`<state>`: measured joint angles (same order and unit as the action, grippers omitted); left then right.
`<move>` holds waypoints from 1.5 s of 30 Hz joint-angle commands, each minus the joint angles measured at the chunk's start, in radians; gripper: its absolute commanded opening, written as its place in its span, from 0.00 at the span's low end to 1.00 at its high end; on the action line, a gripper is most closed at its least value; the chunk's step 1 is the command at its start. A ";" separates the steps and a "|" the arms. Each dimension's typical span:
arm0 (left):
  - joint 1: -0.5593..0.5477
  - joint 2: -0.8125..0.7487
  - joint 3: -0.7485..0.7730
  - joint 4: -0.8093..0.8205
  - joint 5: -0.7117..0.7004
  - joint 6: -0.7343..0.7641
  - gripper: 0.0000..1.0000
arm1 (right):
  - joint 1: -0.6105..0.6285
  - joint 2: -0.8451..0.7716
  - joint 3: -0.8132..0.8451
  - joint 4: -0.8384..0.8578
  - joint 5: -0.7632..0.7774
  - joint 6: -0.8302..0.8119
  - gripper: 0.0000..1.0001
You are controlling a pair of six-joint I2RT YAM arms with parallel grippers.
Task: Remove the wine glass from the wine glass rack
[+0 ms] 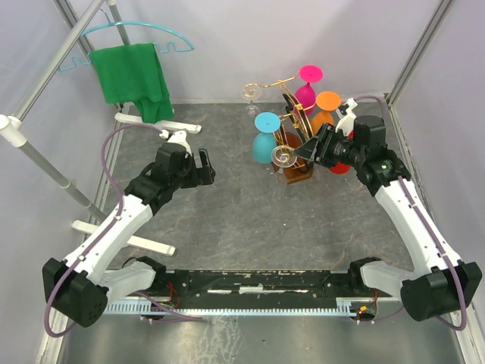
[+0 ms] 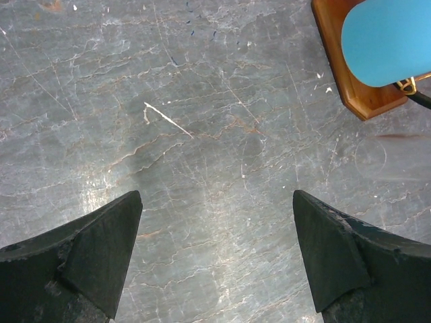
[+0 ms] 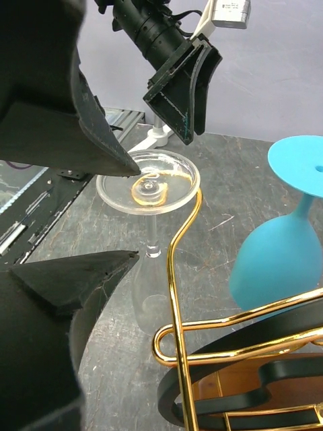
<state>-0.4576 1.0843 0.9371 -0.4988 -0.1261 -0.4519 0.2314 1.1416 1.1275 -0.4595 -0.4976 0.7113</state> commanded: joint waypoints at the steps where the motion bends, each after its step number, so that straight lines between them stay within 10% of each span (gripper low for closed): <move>1: 0.001 -0.028 -0.008 0.033 0.015 0.002 0.99 | 0.017 0.018 0.017 0.064 -0.031 0.003 0.54; 24: 0.001 -0.046 -0.039 0.041 0.008 -0.002 0.99 | 0.053 0.094 0.037 0.160 -0.140 0.020 0.25; 29: 0.001 -0.056 -0.044 0.036 0.003 -0.001 0.99 | 0.054 0.115 0.047 0.181 -0.157 0.031 0.01; 45: 0.002 -0.074 -0.056 0.032 0.009 -0.004 0.99 | 0.053 0.180 0.064 0.360 -0.193 0.164 0.01</move>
<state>-0.4576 1.0332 0.8814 -0.4965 -0.1253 -0.4522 0.2806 1.3125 1.1427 -0.2272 -0.6807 0.8421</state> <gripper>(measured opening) 0.992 0.035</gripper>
